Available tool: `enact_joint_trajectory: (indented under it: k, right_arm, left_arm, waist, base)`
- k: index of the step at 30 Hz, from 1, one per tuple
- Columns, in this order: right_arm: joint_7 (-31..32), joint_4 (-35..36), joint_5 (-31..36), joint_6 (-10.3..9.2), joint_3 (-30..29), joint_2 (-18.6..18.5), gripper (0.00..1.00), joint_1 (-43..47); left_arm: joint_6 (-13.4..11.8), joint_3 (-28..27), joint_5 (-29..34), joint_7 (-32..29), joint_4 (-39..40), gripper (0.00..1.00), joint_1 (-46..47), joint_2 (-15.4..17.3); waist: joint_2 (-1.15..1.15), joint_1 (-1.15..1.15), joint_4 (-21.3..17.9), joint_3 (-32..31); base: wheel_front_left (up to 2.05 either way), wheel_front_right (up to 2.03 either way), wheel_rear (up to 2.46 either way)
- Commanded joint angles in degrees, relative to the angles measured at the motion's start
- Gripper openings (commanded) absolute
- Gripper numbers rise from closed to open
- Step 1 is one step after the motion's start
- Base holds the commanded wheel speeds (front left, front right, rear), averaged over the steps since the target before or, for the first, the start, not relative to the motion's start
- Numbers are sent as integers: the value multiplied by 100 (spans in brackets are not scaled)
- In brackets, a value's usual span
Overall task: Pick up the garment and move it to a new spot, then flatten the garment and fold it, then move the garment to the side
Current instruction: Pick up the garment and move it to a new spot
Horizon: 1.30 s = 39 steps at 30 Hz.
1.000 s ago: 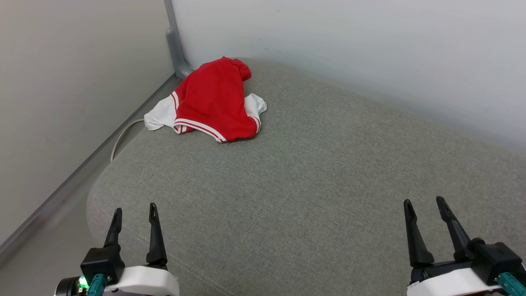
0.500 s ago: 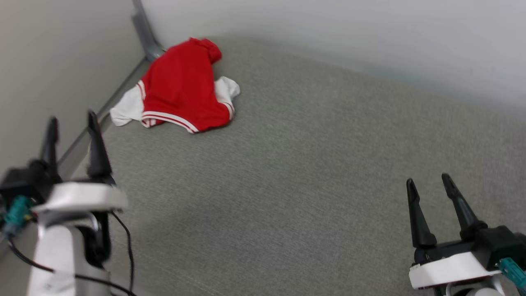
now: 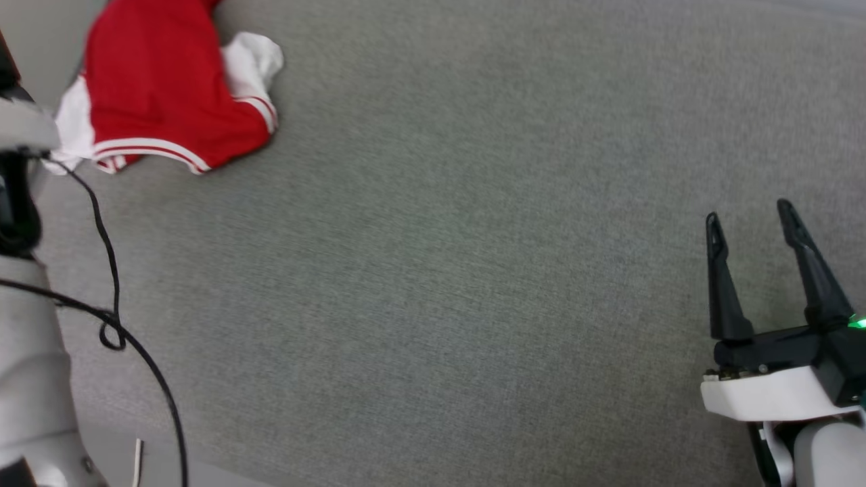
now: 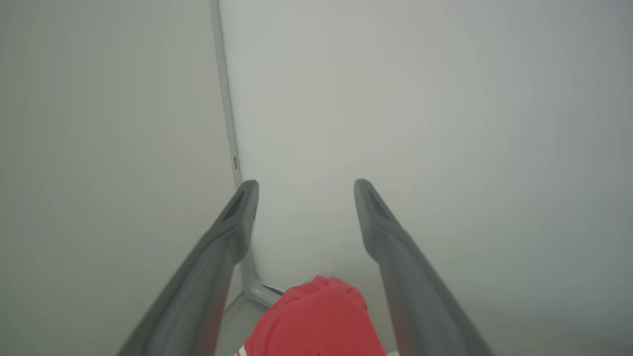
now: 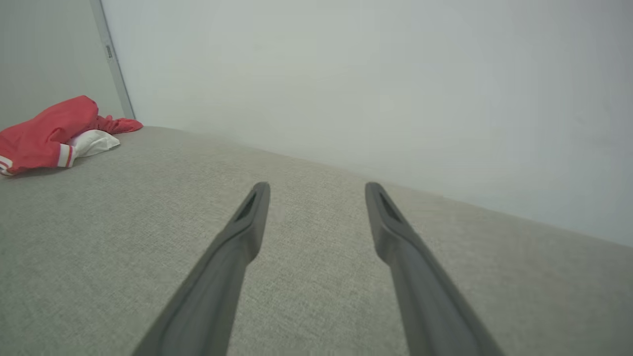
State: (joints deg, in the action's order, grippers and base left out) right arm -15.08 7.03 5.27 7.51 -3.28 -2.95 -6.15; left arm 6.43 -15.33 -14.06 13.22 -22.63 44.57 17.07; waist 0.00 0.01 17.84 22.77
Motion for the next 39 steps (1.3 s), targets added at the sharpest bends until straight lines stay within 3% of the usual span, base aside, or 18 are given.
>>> enact_joint_trajectory:
  k: [1, 8, 20, 26, 31, 32, 33, 39]
  right_arm:
    - [-14, 107, 46, -4, -48, -53, 100, -126]
    - [-14, 400, 128, -4, -131, -235, 100, -259]
    - [-14, 676, 184, -4, -190, -317, 100, -352]
    - [-12, 685, 185, -4, -204, -304, 100, -380]
    - [-11, 646, 165, -4, -177, -279, 100, -431]
    - [-11, 631, 152, -5, -180, -280, 100, -436]
    - [-11, 615, 147, -5, -185, -282, 100, -428]
    - [-13, 552, 90, -4, -215, -247, 100, -337]
  left_arm:
    - [39, 31, -144, -127, -226, 100, 338, 119]
    - [87, 246, -767, -1260, -1324, 100, 1182, 643]
    - [95, 1338, -2673, -4548, -2239, 100, 1430, 1389]
    - [95, 1798, -3161, -5533, -2303, 100, 1218, 1507]
    - [96, 2018, -3414, -5602, -2516, 100, 1053, 1393]
    - [96, 2087, -3428, -5581, -2533, 37, 1033, 1391]
    - [96, 2148, -3436, -5538, -2546, 0, 1024, 1397]
    - [95, 2514, -3370, -4887, -2254, 0, 1187, 1724]
  waist:
    - [0, -1, -270, 540]
    - [0, -1, -387, 1032]
    - [0, -1, -588, 1508]
    - [0, -1, -644, 1662]
    - [0, -1, -715, 1720]
    - [0, -1, -726, 1712]
    - [0, -1, -732, 1696]
    - [0, -1, -669, 1374]
  base:
    - [0, 0, 0]
    - [0, 0, 0]
    - [0, 0, 0]
    - [0, 0, 0]
    - [0, 0, 0]
    - [0, 0, 0]
    - [0, 0, 0]
    - [0, 0, 0]
